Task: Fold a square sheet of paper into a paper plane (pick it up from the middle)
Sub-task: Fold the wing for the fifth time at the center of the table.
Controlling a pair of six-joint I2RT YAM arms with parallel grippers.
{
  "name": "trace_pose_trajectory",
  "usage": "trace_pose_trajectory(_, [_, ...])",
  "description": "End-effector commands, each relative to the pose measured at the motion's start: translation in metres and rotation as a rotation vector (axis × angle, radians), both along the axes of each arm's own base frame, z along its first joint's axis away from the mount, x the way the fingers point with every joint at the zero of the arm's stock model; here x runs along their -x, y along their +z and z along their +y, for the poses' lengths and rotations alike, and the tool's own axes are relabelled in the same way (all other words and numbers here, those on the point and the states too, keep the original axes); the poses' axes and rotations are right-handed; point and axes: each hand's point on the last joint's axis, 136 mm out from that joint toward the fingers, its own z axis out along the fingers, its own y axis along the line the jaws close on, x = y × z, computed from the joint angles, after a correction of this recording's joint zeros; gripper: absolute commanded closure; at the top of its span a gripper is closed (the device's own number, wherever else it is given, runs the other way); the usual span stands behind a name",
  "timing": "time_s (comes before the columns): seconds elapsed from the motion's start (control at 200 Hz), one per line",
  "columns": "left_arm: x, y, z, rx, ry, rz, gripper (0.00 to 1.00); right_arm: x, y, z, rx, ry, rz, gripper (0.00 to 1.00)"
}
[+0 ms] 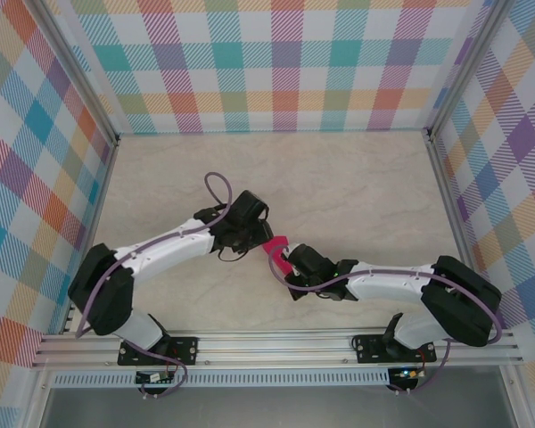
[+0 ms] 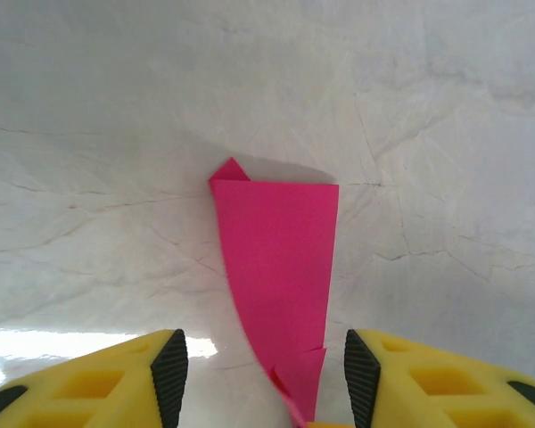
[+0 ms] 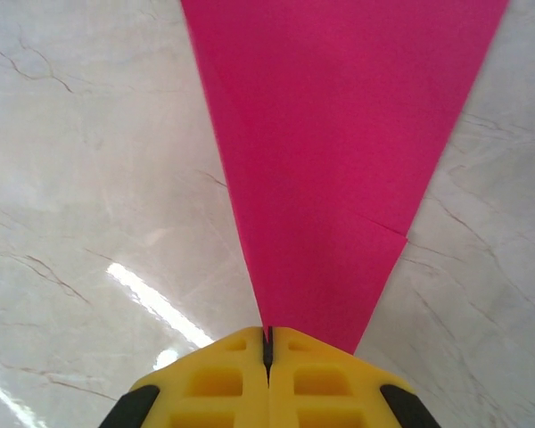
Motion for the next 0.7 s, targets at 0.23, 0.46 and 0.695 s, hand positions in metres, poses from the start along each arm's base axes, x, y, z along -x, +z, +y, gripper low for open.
trace_pose_trajectory(0.23, [0.024,0.007,0.039,0.027,0.060,-0.087,0.48,-0.004,0.023,0.033,-0.289,-0.068,0.176,1.00])
trace_pose_trajectory(0.46, [0.031,-0.005,0.021,0.152,0.006,-0.090,0.52,-0.008,0.023,0.031,-0.437,-0.129,0.300,1.00])
trace_pose_trajectory(0.695, [0.028,-0.013,-0.002,0.234,-0.038,-0.091,0.53,-0.012,0.017,0.019,-0.508,-0.196,0.377,0.99])
